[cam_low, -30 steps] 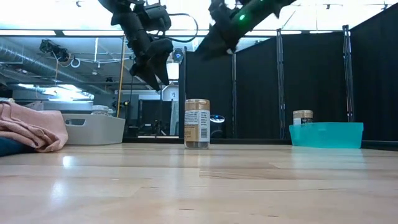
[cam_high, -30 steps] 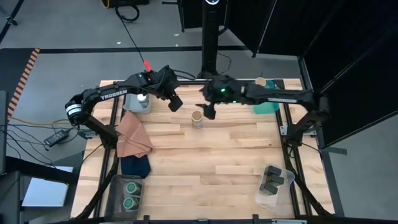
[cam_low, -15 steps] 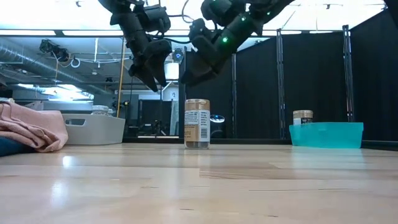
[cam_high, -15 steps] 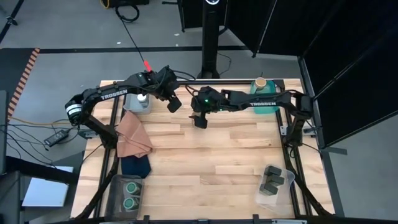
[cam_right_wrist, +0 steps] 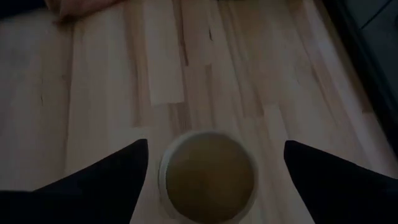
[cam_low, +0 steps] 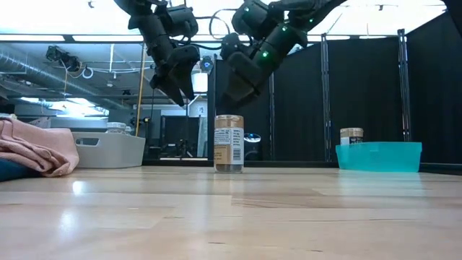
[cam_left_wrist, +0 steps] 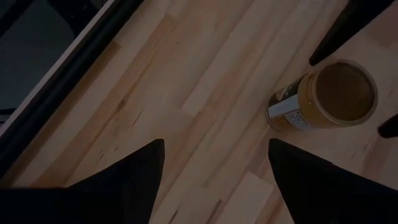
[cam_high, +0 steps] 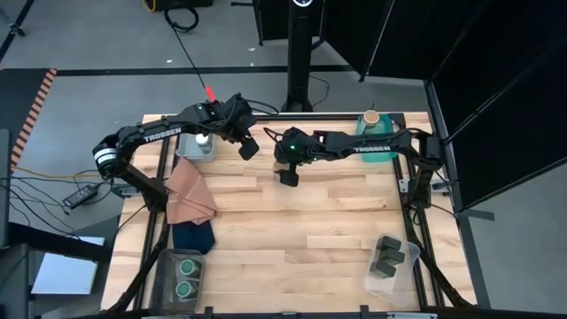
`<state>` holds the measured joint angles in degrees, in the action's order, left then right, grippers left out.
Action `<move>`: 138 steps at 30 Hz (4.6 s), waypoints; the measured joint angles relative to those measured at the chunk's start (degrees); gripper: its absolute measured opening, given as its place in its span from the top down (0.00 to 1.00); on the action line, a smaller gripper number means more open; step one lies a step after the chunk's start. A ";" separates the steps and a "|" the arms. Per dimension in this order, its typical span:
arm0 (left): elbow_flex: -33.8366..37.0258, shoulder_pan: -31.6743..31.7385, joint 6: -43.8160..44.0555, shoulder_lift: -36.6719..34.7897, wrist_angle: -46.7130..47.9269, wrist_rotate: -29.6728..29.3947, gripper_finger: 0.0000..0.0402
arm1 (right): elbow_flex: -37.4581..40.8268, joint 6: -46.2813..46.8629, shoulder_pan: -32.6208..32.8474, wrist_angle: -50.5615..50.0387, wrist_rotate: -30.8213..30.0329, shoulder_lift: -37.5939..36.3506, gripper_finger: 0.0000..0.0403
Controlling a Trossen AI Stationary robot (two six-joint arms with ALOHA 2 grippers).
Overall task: Sort spices by type
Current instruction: Put the golden spice bottle into the blue transparent bin
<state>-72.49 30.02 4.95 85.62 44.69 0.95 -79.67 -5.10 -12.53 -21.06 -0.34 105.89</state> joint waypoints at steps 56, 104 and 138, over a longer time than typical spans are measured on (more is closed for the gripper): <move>0.00 -0.02 1.36 -0.02 -1.57 0.00 0.27 | 6.46 4.93 0.20 10.58 -6.16 4.27 0.30; 0.00 -0.02 3.19 -0.02 -5.50 -0.74 0.27 | 32.82 47.71 -16.96 -32.66 -33.28 -52.32 0.30; 0.00 -0.02 4.14 -0.02 -6.31 -0.70 0.27 | 47.71 51.45 -24.50 -13.93 -31.69 -42.74 0.26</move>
<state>-72.49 30.00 9.09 85.60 38.38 0.25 -31.97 46.35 -37.04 -34.99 -32.02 63.14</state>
